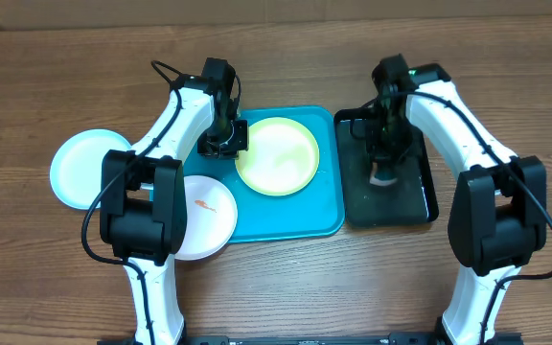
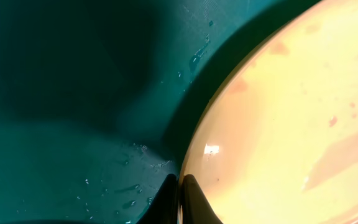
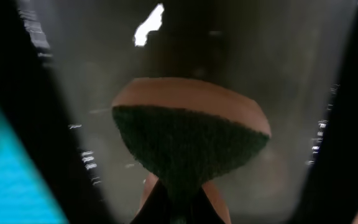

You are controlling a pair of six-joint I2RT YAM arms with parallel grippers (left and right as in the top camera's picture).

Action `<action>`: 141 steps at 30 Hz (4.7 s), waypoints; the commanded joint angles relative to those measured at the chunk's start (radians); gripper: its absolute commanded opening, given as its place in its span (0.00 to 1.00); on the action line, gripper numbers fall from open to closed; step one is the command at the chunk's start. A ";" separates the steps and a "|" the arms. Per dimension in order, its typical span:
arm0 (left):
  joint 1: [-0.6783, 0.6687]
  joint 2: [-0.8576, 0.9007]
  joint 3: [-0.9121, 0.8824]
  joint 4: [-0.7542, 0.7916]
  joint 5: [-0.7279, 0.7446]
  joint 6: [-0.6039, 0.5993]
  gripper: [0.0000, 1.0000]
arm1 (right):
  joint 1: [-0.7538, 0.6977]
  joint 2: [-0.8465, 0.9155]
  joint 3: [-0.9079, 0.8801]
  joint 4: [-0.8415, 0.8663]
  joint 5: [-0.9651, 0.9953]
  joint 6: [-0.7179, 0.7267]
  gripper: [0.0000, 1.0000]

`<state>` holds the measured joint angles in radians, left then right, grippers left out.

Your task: Clean dirty plates on tray and stack at the side

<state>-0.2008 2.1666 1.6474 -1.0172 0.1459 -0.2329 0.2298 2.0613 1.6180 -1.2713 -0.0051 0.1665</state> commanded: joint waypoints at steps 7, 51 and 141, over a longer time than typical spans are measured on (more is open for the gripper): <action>-0.003 0.008 -0.002 0.005 0.004 0.001 0.04 | 0.004 -0.030 -0.057 0.044 0.116 -0.007 0.04; -0.044 0.021 -0.061 0.089 0.001 -0.004 0.04 | -0.417 -0.029 0.173 -0.040 0.132 0.016 1.00; -0.825 -0.263 0.130 0.212 -1.031 -0.173 0.04 | -0.417 -0.029 0.173 -0.040 0.132 0.016 1.00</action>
<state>-1.0832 1.9224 1.7569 -0.7677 -1.1675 -0.2611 -0.1837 2.0598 1.7756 -1.3167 0.1200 0.1795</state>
